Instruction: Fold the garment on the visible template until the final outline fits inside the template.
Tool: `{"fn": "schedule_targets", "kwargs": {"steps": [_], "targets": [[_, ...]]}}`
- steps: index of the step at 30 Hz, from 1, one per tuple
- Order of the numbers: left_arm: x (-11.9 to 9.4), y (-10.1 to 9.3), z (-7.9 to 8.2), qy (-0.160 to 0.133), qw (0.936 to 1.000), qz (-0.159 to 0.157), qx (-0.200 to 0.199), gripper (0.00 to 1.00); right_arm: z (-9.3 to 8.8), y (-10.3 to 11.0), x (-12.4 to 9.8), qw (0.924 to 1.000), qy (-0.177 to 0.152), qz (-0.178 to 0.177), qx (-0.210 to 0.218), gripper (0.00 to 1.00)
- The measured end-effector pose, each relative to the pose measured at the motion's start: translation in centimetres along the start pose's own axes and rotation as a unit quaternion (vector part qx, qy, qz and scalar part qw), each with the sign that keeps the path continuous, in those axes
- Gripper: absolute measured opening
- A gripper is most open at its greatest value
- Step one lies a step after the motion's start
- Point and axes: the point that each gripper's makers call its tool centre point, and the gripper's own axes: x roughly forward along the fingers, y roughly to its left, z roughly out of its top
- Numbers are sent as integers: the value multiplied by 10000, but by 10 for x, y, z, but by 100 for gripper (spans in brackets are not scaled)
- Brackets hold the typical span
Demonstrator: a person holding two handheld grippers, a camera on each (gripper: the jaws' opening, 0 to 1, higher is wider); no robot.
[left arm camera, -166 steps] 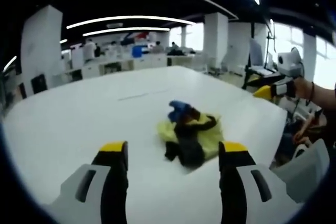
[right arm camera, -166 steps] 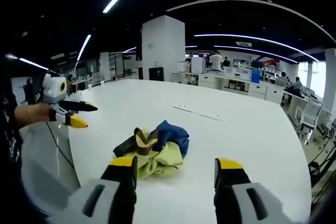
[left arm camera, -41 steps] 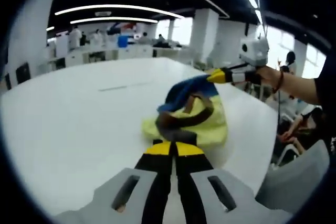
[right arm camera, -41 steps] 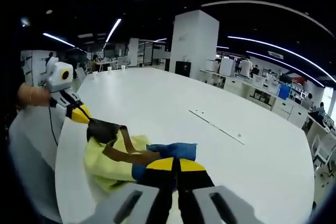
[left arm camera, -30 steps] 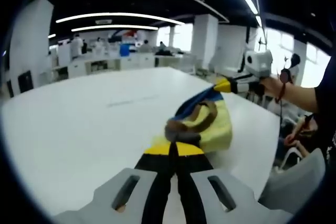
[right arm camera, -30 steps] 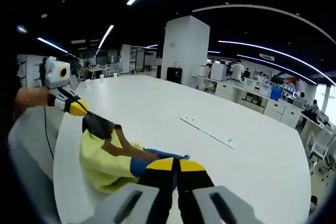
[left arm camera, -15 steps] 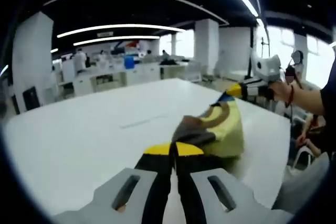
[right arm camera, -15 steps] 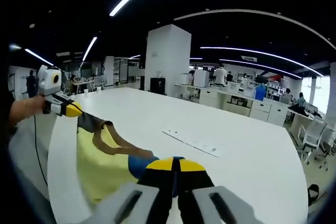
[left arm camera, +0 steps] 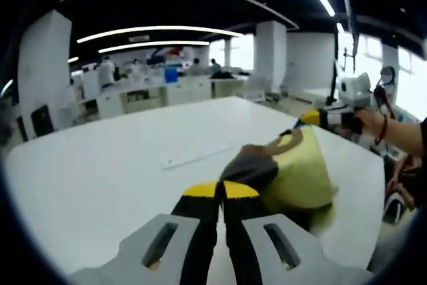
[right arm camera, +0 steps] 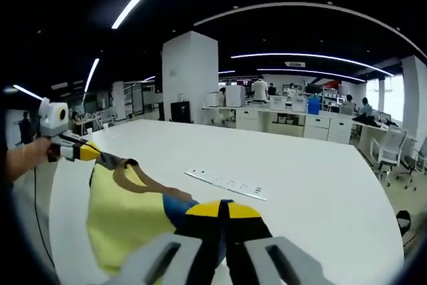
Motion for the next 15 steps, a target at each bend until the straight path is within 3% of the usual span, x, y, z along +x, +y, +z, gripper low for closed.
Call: {"fn": "schedule_targets", "kwargs": {"steps": [2,4,11,14,15], "targets": [[13,8,0,-65,9998,190,-6,0,-3,-4,7,9999,-4,-55,102,0],[28,14,-8,110,9992,380,-87,0,-10,-11,15,9994,56,-195,287,0],[68,29,-21,126,9972,561,-488,0,-36,-36,45,9958,292,-538,688,0],[81,34,-30,199,9925,714,-969,0,-40,-42,56,9946,254,-559,831,0],[87,35,-32,187,9935,696,-877,0,-43,-46,60,9939,255,-611,878,0]]}}
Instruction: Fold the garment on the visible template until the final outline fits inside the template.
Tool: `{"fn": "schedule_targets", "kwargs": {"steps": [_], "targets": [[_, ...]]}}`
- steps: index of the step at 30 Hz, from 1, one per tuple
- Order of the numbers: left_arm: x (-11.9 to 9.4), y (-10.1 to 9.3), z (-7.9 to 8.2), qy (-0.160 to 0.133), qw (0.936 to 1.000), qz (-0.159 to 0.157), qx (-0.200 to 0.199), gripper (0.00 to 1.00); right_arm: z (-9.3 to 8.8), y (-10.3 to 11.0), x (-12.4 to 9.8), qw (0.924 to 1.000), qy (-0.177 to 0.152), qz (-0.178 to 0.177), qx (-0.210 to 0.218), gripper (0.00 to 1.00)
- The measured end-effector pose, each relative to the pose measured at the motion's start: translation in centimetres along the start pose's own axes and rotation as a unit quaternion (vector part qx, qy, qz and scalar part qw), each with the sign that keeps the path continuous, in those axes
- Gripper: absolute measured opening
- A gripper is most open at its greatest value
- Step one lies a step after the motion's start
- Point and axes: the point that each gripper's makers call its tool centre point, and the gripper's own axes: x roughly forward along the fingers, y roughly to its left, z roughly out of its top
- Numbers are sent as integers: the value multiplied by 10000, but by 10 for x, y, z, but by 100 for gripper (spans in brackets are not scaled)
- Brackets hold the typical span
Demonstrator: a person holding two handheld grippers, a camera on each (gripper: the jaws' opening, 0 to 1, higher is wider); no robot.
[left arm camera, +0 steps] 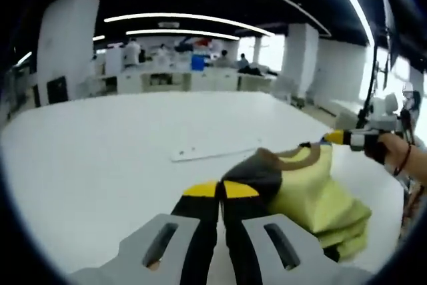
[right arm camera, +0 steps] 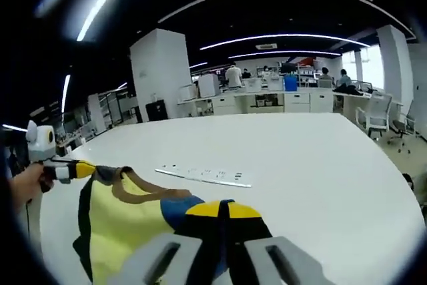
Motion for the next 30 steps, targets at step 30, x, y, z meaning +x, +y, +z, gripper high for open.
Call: {"fn": "schedule_targets", "kwargs": {"steps": [30], "targets": [[66,33,-79,1021,9913,239,-801,0,-70,-31,55,9934,569,-417,907,0]]}}
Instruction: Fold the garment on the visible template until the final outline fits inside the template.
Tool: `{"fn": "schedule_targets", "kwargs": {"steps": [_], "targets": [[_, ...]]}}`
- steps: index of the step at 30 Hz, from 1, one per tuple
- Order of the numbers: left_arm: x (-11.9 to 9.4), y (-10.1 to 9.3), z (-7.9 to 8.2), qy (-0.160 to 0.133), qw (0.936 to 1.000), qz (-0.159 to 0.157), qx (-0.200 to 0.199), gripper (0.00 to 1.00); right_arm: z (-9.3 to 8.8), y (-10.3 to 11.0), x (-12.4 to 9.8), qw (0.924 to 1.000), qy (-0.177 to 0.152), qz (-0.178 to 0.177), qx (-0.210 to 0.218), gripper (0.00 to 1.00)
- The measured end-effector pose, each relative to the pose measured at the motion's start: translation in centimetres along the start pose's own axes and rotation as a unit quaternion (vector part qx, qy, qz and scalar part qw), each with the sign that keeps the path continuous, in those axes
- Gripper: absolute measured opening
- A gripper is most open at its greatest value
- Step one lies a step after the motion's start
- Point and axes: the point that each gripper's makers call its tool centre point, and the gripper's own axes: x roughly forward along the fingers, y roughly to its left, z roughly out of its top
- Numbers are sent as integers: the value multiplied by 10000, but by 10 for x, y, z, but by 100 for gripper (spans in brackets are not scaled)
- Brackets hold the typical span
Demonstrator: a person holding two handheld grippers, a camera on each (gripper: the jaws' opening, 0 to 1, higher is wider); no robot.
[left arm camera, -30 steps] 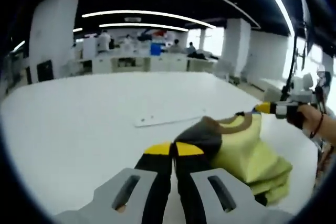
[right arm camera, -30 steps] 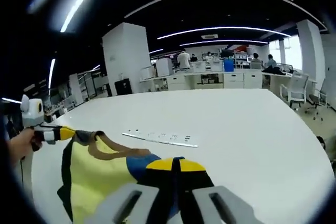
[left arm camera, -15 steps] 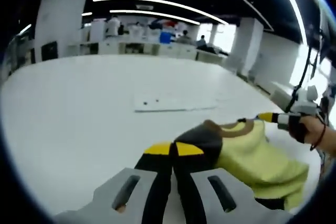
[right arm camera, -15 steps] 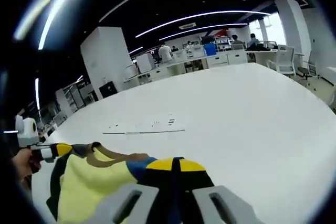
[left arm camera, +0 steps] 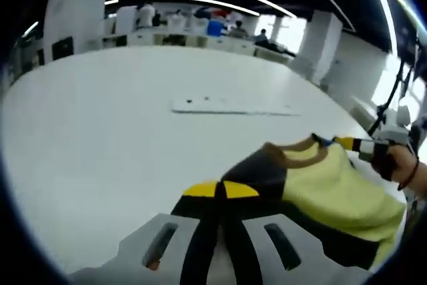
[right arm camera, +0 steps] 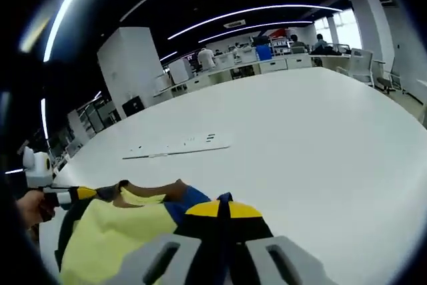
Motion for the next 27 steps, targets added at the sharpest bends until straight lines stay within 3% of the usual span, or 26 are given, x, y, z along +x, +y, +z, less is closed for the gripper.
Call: {"fn": "schedule_targets", "kwargs": {"steps": [3,6,11,18,21,27], "targets": [[1,1,0,-31,10000,13,23,0,1,2,0,10000,-13,33,-62,0],[-2,4,1,-25,9998,109,-137,0,4,5,-3,9999,-28,104,-35,9],[-16,4,9,-142,9998,153,67,10,8,9,-13,9999,-12,151,6,17],[-43,1,24,-376,9991,202,18,39,11,17,-33,9993,71,219,-280,35],[-58,-9,27,-438,9989,142,110,46,9,20,-41,9984,118,245,-487,43],[-74,-33,24,-491,9987,-134,83,56,1,23,-61,9981,180,239,-546,48]]}}
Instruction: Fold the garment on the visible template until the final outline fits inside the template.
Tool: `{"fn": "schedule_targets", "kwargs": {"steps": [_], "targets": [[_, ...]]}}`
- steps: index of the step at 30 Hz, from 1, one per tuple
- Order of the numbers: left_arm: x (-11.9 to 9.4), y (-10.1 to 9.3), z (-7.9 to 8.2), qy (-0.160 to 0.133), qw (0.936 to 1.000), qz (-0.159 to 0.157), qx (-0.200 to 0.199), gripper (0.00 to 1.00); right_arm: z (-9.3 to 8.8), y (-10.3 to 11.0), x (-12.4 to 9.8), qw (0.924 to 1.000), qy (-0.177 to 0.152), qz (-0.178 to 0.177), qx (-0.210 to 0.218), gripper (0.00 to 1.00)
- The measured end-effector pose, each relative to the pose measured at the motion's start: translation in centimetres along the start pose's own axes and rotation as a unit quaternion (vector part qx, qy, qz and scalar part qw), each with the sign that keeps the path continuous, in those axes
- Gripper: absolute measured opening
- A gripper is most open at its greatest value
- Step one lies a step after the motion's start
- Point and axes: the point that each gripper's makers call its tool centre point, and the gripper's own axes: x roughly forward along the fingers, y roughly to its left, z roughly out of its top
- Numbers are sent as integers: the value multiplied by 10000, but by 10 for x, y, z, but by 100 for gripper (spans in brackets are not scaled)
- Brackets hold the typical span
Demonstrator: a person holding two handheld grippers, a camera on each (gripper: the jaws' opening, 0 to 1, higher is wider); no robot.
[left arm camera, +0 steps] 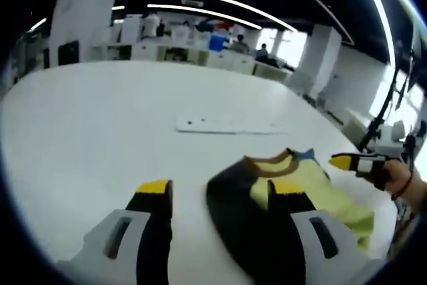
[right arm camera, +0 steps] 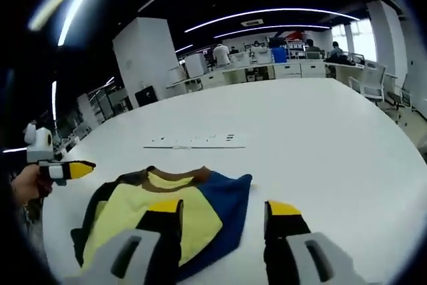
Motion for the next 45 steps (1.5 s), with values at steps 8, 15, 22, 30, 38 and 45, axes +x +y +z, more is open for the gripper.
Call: {"fn": "schedule_targets", "kwargs": {"steps": [8,15,22,30,38,45], "targets": [[-6,-26,-12,102,9999,-75,94,62,-11,1,-20,9991,121,-275,-288,46],[-6,-50,-23,258,9996,-52,95,62,-23,-2,-31,9983,177,-468,-283,43],[-2,-66,-38,429,9989,74,162,57,-40,3,-38,9976,338,-526,-307,38],[0,-70,-61,739,9950,380,546,38,-59,15,-39,9973,501,-429,-330,36],[-3,-71,-64,680,9929,500,838,27,-70,31,-32,9966,603,-373,-427,28],[-3,-70,-74,778,9940,442,623,20,-76,33,-28,9958,630,-428,-503,20]]}}
